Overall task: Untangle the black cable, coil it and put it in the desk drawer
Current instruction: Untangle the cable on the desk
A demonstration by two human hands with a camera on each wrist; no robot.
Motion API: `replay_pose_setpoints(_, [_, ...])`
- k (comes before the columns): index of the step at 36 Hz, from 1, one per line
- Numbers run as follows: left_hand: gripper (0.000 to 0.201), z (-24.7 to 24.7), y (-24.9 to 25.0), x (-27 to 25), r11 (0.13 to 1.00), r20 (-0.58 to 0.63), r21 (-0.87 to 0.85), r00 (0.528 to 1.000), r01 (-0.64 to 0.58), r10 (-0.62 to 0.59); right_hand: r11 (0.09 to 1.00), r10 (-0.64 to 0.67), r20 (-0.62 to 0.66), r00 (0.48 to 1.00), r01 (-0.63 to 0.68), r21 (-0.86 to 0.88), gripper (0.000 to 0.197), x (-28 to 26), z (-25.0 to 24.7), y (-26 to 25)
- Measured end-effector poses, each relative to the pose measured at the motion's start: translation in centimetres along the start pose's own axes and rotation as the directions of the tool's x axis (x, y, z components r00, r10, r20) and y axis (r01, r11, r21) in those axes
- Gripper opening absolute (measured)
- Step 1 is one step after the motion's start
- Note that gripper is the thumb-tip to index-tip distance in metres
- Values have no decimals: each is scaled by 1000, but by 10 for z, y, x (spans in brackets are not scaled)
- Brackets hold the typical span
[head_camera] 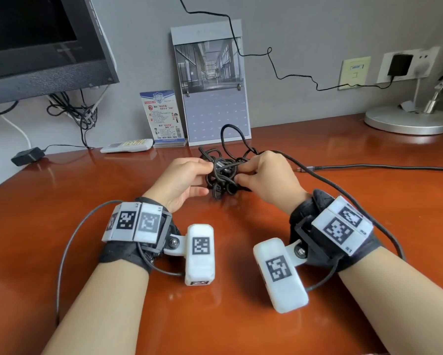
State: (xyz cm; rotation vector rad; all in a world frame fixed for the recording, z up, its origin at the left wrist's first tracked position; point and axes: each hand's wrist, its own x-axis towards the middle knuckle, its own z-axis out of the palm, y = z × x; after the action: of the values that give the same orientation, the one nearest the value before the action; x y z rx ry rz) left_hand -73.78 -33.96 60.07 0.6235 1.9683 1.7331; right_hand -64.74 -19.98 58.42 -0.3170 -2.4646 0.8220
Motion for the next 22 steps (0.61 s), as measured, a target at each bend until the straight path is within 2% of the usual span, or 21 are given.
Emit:
replay_pose_setpoints(4, [13,-2,3,-1,995,-60,-95,998,17,-23,998,-54,-26,998,54,13,15,0,3,-6])
replay_pose_setpoints(8, [7,0,3,-2,994,-162,-106,987,1,-18,999,-28,-43,999,28,-18,15,-1,0,-7])
replay_pose_setpoints(10, [14,0,4,-3,996,-200,-81,980,-34,17,999,-18,-62,998,16,-34,16,-2,-3,-8])
replay_pose_setpoints(13, [12,0,5,-4,997,-206,8,976,-73,73,995,-10,-71,997,3,-97,16,-4,-6,-9])
replay_pose_setpoints(16, [4,2,8,-5,997,-187,5,980,-75,75,987,-6,-71,997,-6,-162,17,-3,-7,-9])
replay_pose_setpoints(22, [14,3,12,-5,996,-184,57,980,-63,72,980,-23,-91,996,4,-199,19,-5,-7,-10])
